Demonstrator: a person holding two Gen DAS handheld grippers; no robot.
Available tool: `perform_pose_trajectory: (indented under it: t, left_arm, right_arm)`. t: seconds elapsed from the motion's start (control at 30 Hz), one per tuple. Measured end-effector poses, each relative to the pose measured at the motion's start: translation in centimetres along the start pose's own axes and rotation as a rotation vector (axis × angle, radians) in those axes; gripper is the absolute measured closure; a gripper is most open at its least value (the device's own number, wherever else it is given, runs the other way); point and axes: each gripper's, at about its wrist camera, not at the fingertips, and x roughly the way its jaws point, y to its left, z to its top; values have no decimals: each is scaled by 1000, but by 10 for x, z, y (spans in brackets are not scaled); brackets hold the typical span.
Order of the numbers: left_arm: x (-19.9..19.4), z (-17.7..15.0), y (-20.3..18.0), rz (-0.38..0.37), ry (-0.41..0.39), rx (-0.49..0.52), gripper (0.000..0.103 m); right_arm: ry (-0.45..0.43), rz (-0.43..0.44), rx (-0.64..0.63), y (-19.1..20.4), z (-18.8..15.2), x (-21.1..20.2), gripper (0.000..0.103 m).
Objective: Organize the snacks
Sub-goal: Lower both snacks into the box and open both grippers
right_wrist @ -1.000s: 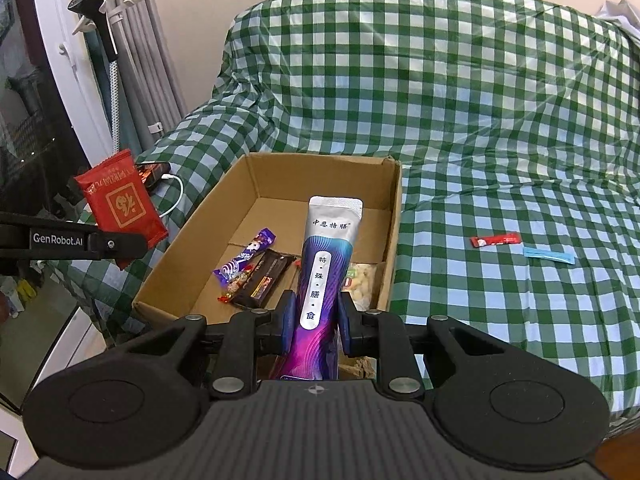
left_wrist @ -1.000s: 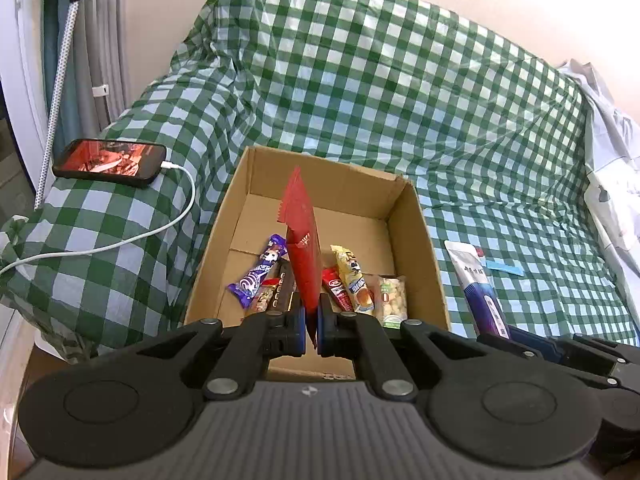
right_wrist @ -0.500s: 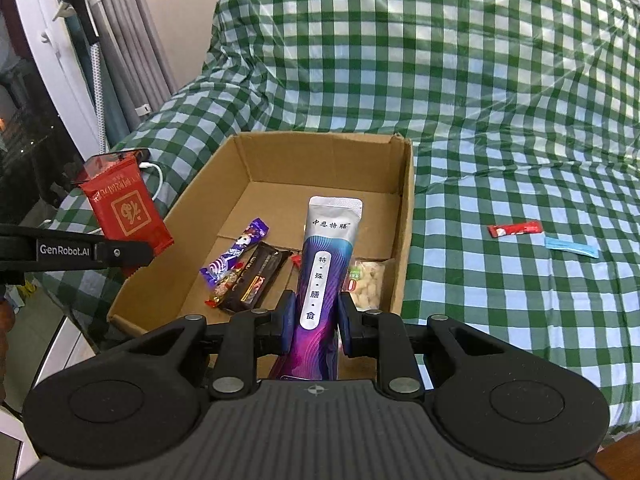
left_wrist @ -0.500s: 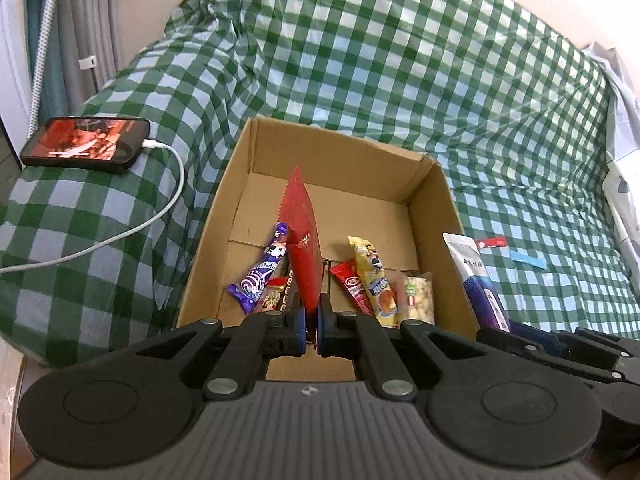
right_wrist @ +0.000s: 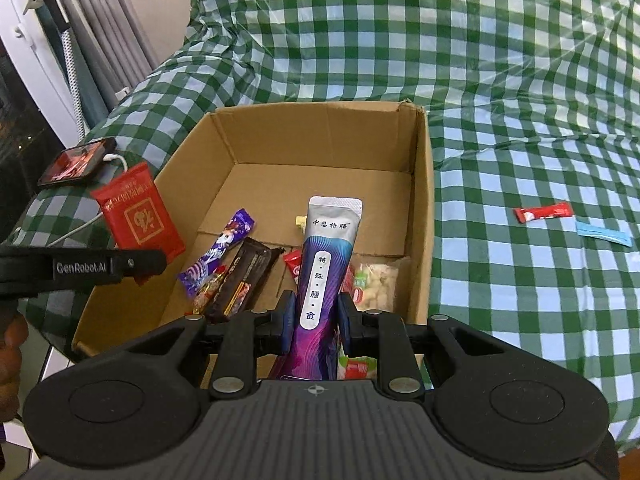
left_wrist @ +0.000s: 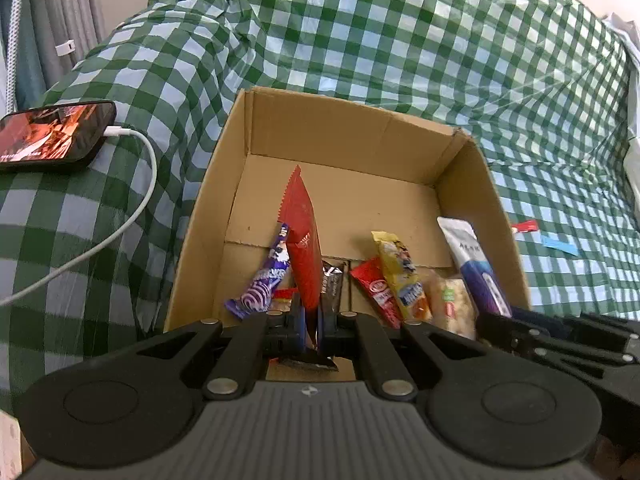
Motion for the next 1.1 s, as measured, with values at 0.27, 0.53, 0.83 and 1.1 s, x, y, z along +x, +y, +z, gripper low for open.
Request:
perform_pose_trajectory:
  t: [0.27,0.53,0.83,1.1]
  left_arm:
    - [8,19,7,78,-45,2,0]
    - [-22,-17,1,111,9,-11,0]
    - [-81,-61,-5,125,41,-37,0]
    - [-137,-91,-26,118,-57,-28,0]
  right_arm:
    - [-44,10,63,-9,25,19,46]
    - [10,-14,24,-9,-4,-5,12]
    - [-19,-22,-18,16,-37,-66,6]
    - [-139,-25,-64,31,-68,-132,2]
